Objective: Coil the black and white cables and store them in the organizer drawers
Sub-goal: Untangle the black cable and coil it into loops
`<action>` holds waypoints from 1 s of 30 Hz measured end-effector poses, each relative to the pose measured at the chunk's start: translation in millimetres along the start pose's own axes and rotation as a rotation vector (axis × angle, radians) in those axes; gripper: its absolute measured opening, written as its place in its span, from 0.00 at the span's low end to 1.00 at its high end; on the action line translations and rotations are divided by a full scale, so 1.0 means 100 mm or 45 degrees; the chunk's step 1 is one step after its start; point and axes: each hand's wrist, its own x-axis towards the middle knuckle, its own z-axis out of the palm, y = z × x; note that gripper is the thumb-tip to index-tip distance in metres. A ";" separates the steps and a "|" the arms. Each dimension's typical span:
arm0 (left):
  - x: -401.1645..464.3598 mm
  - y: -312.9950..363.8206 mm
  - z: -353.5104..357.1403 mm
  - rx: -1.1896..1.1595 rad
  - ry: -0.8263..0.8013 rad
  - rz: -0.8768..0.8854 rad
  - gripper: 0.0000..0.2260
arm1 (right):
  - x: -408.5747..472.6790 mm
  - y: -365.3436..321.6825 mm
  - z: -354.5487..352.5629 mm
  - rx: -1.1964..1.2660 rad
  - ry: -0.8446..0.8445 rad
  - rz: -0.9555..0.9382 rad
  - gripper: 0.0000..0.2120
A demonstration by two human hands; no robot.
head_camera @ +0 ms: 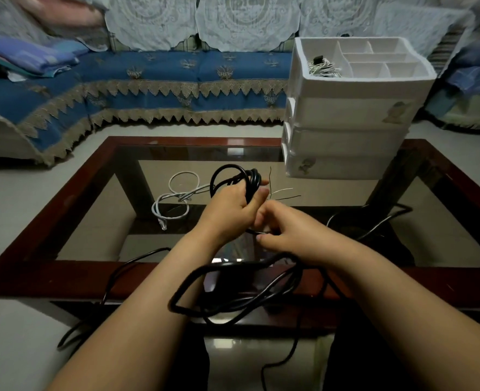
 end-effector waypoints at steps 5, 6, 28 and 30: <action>0.05 0.12 -0.16 -0.101 -0.242 -0.116 0.35 | -0.04 0.04 -0.17 0.472 -0.172 -0.064 0.13; 0.06 0.15 -0.18 -0.121 -0.315 -0.179 0.28 | -0.04 0.04 -0.19 0.544 -0.170 -0.064 0.14; -0.53 0.31 -0.23 0.762 -0.652 0.019 0.25 | -0.69 0.46 0.42 -0.302 0.048 0.161 0.20; -0.63 0.38 -0.15 0.881 -0.598 0.178 0.23 | -0.82 0.60 0.64 -0.157 0.094 0.169 0.23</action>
